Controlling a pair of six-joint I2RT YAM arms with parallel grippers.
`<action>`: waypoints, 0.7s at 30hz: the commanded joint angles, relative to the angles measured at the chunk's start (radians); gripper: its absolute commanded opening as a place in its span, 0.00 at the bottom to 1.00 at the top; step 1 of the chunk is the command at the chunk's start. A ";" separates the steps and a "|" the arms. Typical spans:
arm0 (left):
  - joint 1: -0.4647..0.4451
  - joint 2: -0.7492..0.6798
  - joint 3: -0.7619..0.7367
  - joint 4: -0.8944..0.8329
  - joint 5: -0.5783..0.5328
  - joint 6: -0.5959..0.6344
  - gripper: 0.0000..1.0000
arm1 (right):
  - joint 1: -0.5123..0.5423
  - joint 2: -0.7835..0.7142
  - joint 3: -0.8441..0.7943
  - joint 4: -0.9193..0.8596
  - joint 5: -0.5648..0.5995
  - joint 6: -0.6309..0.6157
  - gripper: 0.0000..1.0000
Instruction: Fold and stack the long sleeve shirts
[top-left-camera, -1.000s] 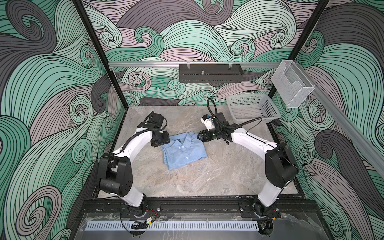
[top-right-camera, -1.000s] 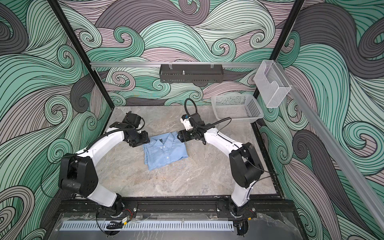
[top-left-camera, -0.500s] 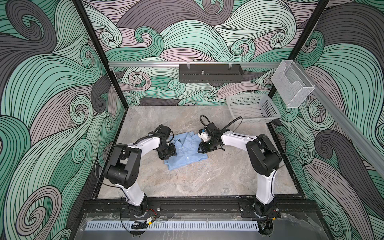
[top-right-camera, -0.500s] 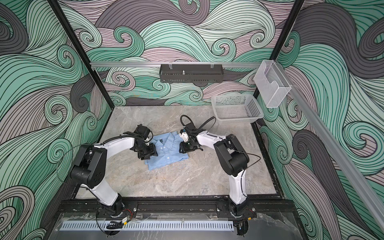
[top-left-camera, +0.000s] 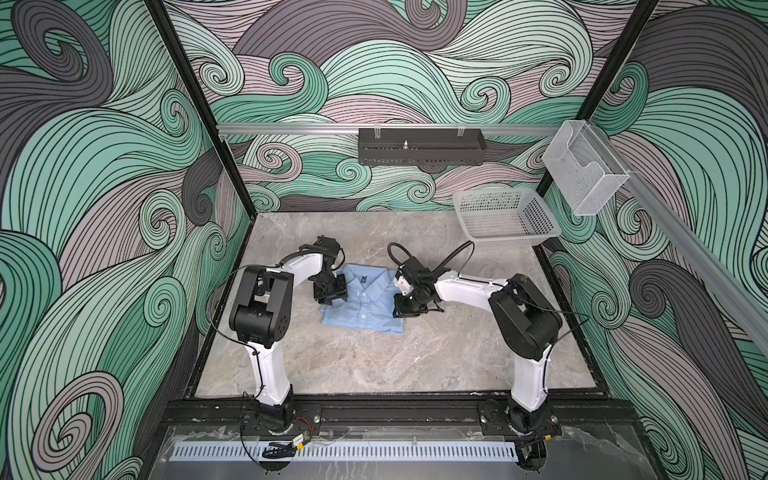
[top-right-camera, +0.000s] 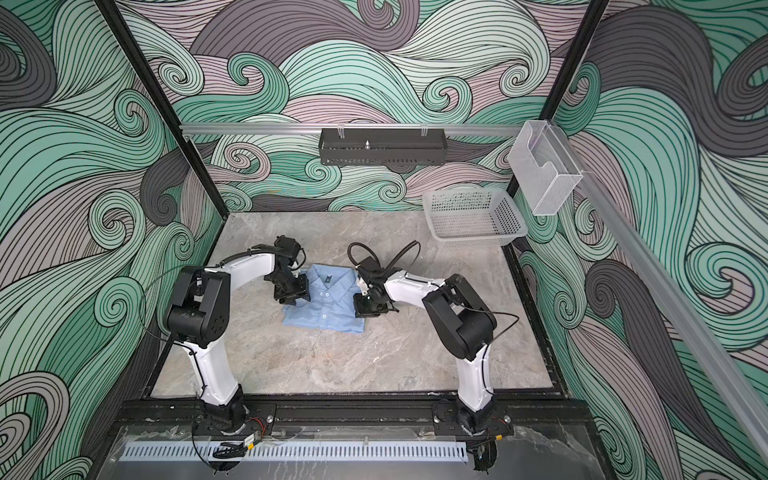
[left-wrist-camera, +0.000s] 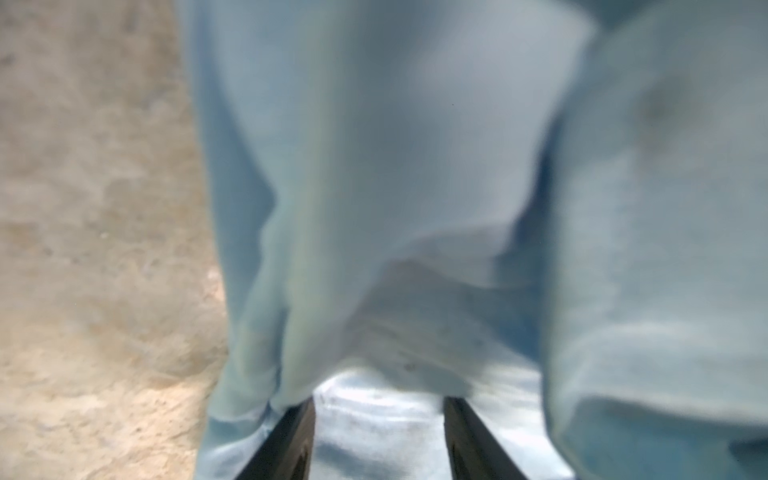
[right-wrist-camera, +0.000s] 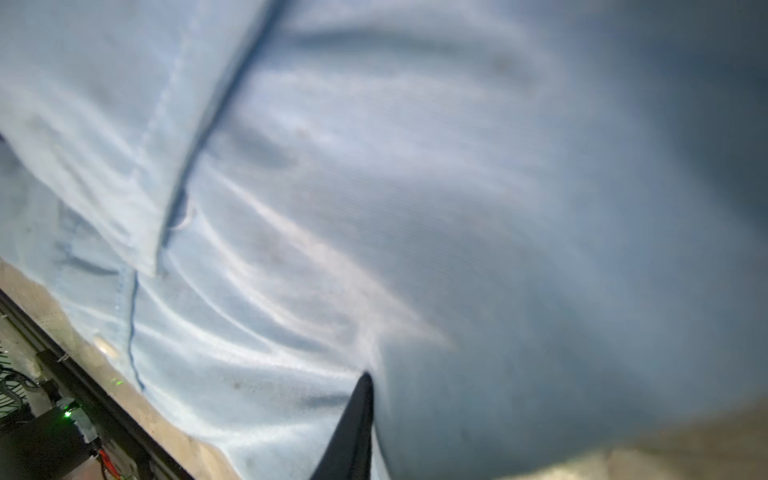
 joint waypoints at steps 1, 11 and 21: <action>-0.031 0.006 0.024 -0.063 0.029 0.058 0.56 | 0.049 -0.030 -0.062 -0.010 0.039 0.116 0.24; -0.134 -0.386 -0.041 -0.089 -0.087 0.032 0.67 | -0.028 -0.327 -0.082 -0.094 0.217 0.071 0.67; -0.359 -0.254 -0.120 -0.008 -0.250 -0.137 0.87 | -0.141 -0.528 -0.194 -0.103 0.223 0.055 0.67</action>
